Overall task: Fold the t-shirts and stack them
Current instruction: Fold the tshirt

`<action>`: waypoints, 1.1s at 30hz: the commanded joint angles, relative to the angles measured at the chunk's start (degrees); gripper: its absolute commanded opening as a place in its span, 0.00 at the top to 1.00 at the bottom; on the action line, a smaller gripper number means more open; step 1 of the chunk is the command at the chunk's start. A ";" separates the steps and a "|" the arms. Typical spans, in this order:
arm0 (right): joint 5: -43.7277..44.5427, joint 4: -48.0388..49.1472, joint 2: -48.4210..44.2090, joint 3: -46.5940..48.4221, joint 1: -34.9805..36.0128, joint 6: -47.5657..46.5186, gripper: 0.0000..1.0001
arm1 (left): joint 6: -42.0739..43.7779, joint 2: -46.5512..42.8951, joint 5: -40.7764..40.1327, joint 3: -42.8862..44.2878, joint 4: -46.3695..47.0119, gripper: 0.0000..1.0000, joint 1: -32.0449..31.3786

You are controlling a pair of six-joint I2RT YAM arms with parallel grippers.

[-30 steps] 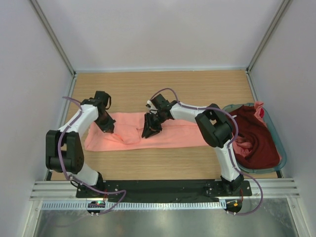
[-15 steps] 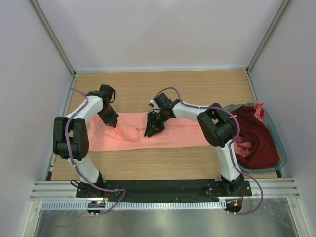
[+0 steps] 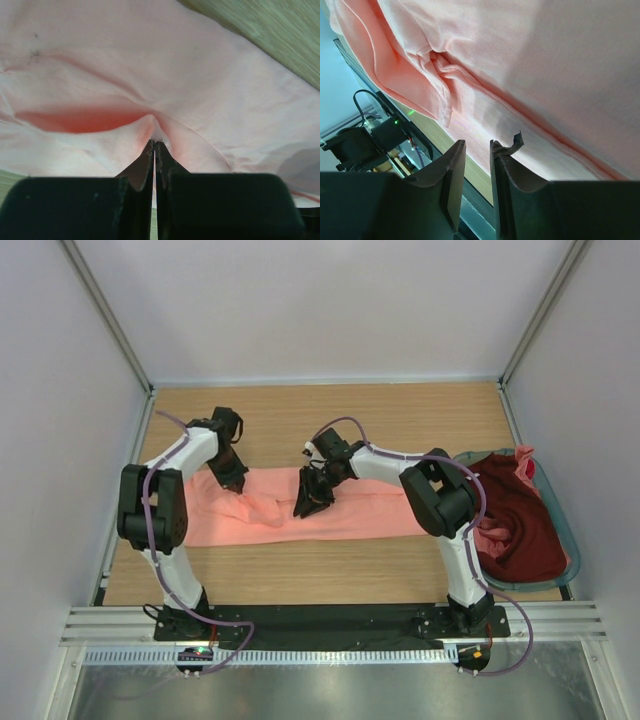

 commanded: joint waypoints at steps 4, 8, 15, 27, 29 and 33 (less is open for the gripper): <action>-0.14 -1.00 -2.32 2.24 -0.20 -1.10 0.67 | 1.34 1.44 -0.69 4.50 0.51 1.00 -0.79; 0.03 -1.09 -2.32 2.33 -0.11 -1.09 0.67 | 1.60 2.41 -1.13 6.17 0.60 1.00 -0.70; 0.12 -1.18 -1.97 3.03 -0.29 -1.01 0.67 | 3.27 3.73 -1.48 8.36 0.78 0.97 -0.87; 0.21 -4.78 0.22 13.91 0.85 -0.84 0.67 | 7.75 -9.44 -6.06 8.82 -4.41 0.54 -0.09; -1.10 -5.22 3.03 16.99 2.51 -0.22 0.67 | 8.10 -11.99 -3.70 4.34 -3.28 0.58 1.23; -3.56 -3.39 8.56 25.42 5.24 3.11 0.70 | 8.28 -15.95 6.30 -5.33 3.31 0.80 4.73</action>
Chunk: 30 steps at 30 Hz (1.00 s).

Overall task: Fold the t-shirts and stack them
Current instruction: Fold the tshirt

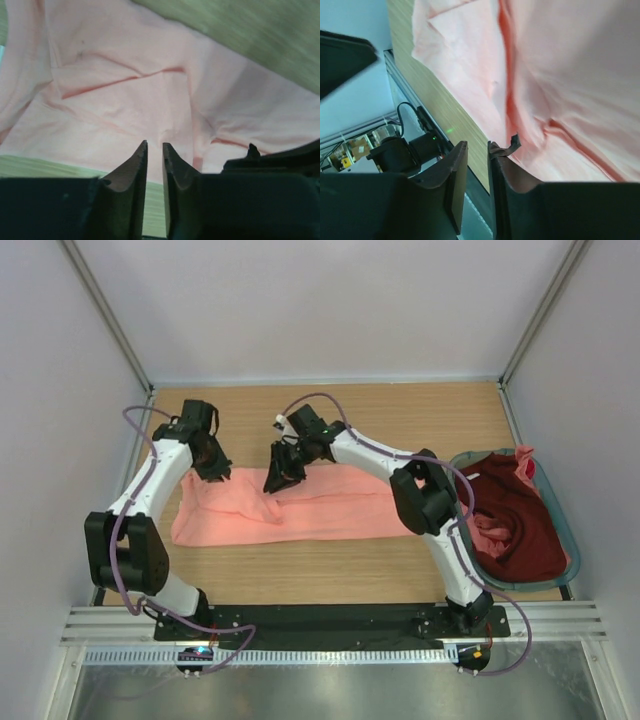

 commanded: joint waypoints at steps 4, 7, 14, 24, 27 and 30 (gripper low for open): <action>-5.70 4.88 8.35 9.72 4.67 7.14 0.80 | 1.37 1.51 13.08 -9.97 7.58 0.90 5.77; -7.02 6.28 11.25 11.05 5.11 9.43 0.88 | 1.81 3.79 14.13 -10.94 9.69 0.90 6.65; -8.87 9.71 12.67 7.46 4.49 10.40 0.93 | 0.67 9.33 13.17 -11.56 13.12 0.89 6.91; -10.45 9.72 9.33 -9.07 0.63 4.34 0.94 | 3.48 12.60 6.76 -16.57 13.91 0.89 9.81; -10.89 9.54 7.31 -11.79 0.36 3.02 0.94 | 4.80 11.98 4.22 -16.66 13.74 0.88 10.16; -10.89 7.54 4.24 -11.98 0.27 1.70 0.94 | 6.12 10.93 2.54 -14.91 11.46 0.88 10.43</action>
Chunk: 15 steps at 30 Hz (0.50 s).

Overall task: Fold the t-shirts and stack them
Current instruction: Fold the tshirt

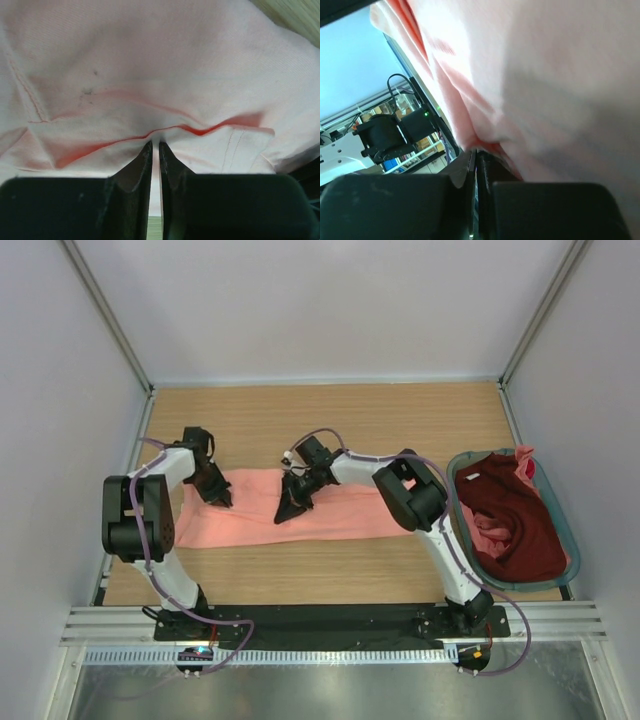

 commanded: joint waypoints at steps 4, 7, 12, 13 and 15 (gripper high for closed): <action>1.72 -6.78 -8.51 0.99 -1.91 -2.08 0.93 | 4.42 -5.52 -10.48 1.41 -4.89 0.87 1.88; 2.07 -5.29 -11.15 3.01 -4.02 0.29 0.92 | 3.81 -8.78 -8.46 3.25 -6.65 0.85 1.88; 1.72 -1.60 -10.28 3.10 -10.53 3.46 0.90 | 0.30 -9.33 2.25 5.28 -4.29 0.83 1.80; 1.37 -1.68 -9.41 2.93 -11.40 3.29 0.90 | -1.63 -8.71 3.48 5.19 -3.41 0.83 1.80; 1.63 -1.68 -8.87 1.35 -13.34 1.80 0.90 | -3.31 -5.55 7.60 4.93 -0.61 0.83 1.80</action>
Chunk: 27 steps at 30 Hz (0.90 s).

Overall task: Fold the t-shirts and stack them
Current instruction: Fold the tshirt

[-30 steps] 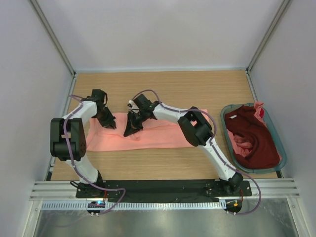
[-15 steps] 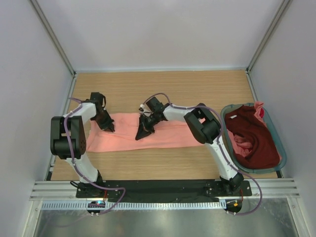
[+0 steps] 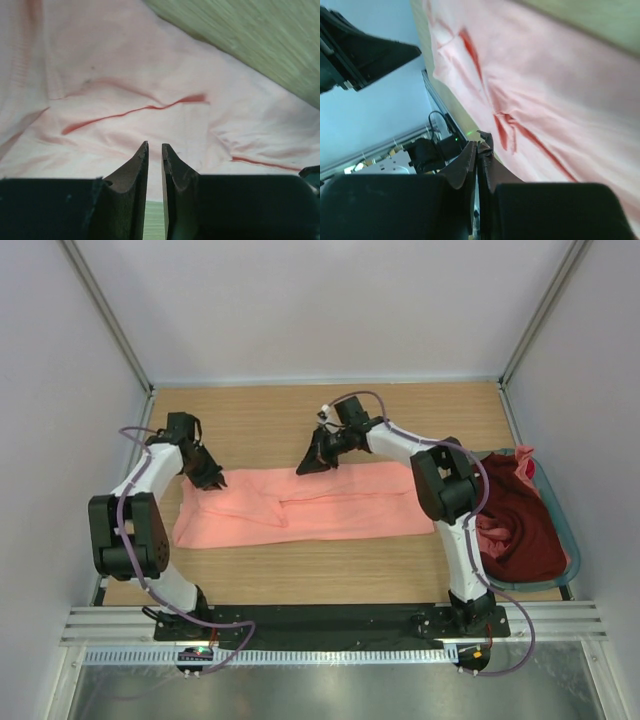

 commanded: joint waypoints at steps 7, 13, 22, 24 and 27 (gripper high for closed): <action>3.61 -4.36 0.75 -6.80 -6.09 -9.65 0.90 | -3.12 12.60 2.79 1.22 4.48 0.83 -0.08; 6.25 -10.44 -0.74 -6.44 -6.26 -13.80 0.88 | 1.54 13.05 -3.46 0.25 2.63 0.80 0.00; 8.10 -14.14 -4.08 2.51 -6.26 -13.98 0.85 | 1.37 0.84 -6.19 0.24 -0.01 0.63 -0.17; 8.19 -13.26 -3.29 3.83 -6.52 -12.84 0.85 | 1.45 0.30 -5.50 2.61 -0.97 0.62 0.09; 8.71 -14.04 -1.09 6.39 -7.84 -11.78 0.85 | 1.45 4.51 -3.65 9.29 -3.26 0.63 1.32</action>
